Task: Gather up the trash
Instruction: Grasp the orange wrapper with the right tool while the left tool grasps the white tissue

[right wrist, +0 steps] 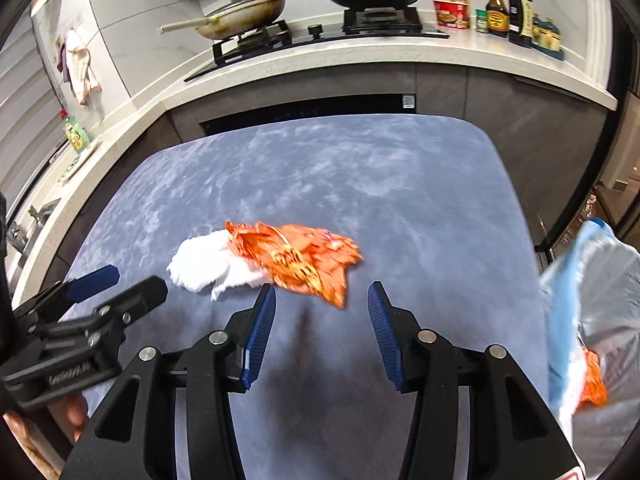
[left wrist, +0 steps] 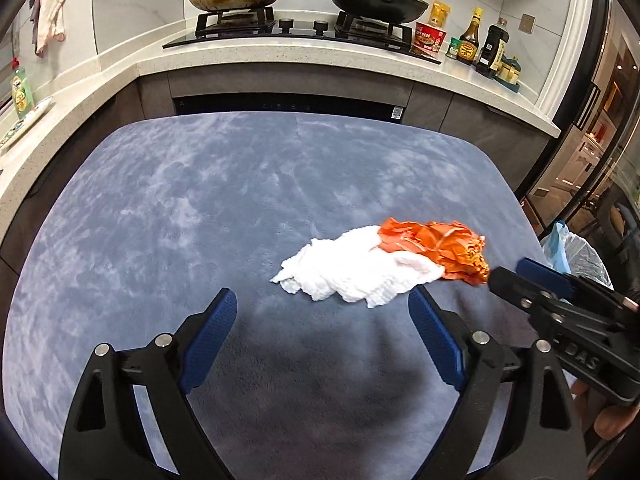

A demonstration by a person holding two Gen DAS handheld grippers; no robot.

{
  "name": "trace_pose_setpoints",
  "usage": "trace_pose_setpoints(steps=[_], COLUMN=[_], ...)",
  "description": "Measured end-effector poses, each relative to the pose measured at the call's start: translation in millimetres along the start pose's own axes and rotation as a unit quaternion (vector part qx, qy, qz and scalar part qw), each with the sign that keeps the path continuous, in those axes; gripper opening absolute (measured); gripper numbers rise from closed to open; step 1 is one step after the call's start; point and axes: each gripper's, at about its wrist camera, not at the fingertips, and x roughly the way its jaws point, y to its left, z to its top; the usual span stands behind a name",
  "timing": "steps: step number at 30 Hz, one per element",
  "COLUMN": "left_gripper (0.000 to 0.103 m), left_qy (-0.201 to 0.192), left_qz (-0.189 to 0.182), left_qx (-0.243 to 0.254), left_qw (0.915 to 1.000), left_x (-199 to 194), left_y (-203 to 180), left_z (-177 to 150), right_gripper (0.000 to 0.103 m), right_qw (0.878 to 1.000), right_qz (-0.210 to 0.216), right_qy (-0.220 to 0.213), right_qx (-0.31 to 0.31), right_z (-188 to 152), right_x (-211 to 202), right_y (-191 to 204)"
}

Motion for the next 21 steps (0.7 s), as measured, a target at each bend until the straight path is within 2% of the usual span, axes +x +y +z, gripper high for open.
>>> trace_pose_setpoints(steps=[2, 4, 6, 8, 19, 21], left_gripper=[0.084, 0.084, 0.084, 0.084, 0.084, 0.080], left_qy=[0.008, 0.014, 0.015, 0.017, 0.025, 0.033], left_qz=[-0.005, -0.009, -0.007, -0.009, -0.030, -0.036], left_qx=[-0.001, -0.003, -0.002, -0.001, 0.020, 0.018], left_qw=[1.0000, 0.9999, 0.9999, 0.9998, 0.9990, 0.9987], left_x=[5.5, 10.4, 15.0, 19.6, 54.3, 61.1], left_y=[3.7, 6.7, 8.9, 10.4, 3.9, 3.8], left_z=[1.2, 1.8, 2.6, 4.2, 20.2, 19.9], right_gripper=[0.047, 0.042, 0.022, 0.014, 0.010, 0.010], right_qw=[1.000, 1.000, 1.000, 1.000, 1.000, 1.000], right_qz=[-0.001, 0.000, -0.006, -0.008, 0.004, 0.001], right_qy=[0.003, 0.011, 0.019, 0.021, -0.001, -0.004], right_qx=[-0.005, -0.009, -0.015, -0.020, 0.006, 0.008], right_z=[4.4, 7.1, 7.6, 6.4, -3.0, -5.3], right_x=[11.4, 22.7, 32.4, 34.8, -1.7, -9.0], right_y=[4.7, 6.4, 7.2, 6.7, -4.6, -6.8])
